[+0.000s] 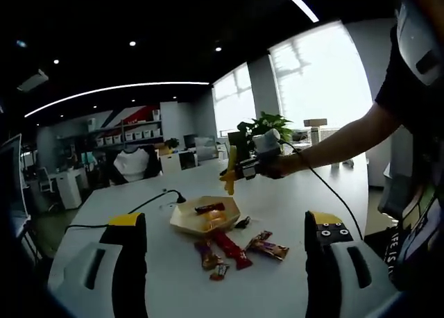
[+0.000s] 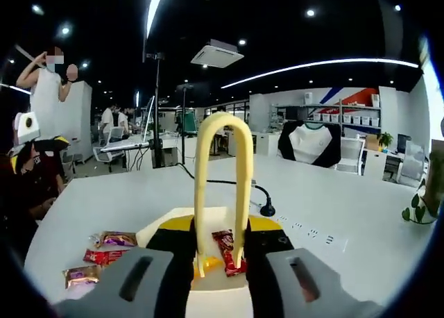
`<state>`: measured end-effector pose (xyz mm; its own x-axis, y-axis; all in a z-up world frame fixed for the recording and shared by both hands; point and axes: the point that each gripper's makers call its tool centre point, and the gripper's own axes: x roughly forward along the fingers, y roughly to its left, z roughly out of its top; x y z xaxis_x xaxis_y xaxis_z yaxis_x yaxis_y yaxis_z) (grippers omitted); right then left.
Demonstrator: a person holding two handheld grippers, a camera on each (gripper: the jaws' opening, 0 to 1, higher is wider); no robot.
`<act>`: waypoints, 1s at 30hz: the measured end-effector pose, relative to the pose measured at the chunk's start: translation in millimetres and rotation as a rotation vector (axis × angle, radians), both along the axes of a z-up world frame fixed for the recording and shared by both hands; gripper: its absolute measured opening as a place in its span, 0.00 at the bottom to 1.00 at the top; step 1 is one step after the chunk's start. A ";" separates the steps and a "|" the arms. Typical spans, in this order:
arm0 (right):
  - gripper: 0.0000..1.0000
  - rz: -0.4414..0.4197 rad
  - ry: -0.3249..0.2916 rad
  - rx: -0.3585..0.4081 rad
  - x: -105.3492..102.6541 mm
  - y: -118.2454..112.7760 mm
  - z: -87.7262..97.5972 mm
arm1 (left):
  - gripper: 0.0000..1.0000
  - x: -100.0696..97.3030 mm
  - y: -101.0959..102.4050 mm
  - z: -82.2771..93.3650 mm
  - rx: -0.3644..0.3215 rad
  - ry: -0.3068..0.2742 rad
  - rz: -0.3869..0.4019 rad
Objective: Place the target food into the container with the food tongs after gripping and lifting it, then release it inside without dropping or visibly crushing the food.
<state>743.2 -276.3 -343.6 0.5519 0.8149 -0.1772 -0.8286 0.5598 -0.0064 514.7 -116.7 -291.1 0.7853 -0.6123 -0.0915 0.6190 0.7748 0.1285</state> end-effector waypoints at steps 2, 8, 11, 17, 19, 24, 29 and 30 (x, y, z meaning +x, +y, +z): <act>0.23 0.017 0.020 0.010 -7.4 -1.3 -0.6 | 1.00 0.4 -0.5 1.4 -0.004 -0.005 0.000; 0.23 0.045 0.005 0.009 -27.7 -9.3 -6.1 | 1.00 0.4 -0.9 0.9 -0.003 -0.004 0.000; 0.23 0.044 0.013 0.020 -33.4 -13.1 -11.3 | 1.00 0.5 -1.1 -0.6 0.001 -0.002 0.000; 0.24 0.051 0.011 0.101 -42.3 -11.2 -17.9 | 1.00 1.9 -3.8 -1.7 0.000 0.000 -0.007; 0.24 0.061 0.012 0.118 -45.4 -8.6 -23.6 | 1.00 1.9 -4.3 -1.8 0.001 0.000 -0.011; 0.24 0.073 0.014 0.167 -51.3 -2.7 -33.4 | 1.00 2.8 -0.3 -2.7 0.001 0.002 -0.002; 0.24 0.106 0.047 0.128 -56.7 4.6 -52.6 | 1.00 4.9 5.2 -5.3 0.004 0.011 0.014; 0.24 0.107 0.051 0.126 -56.7 5.8 -55.5 | 1.00 5.4 6.4 -4.5 0.004 0.008 0.020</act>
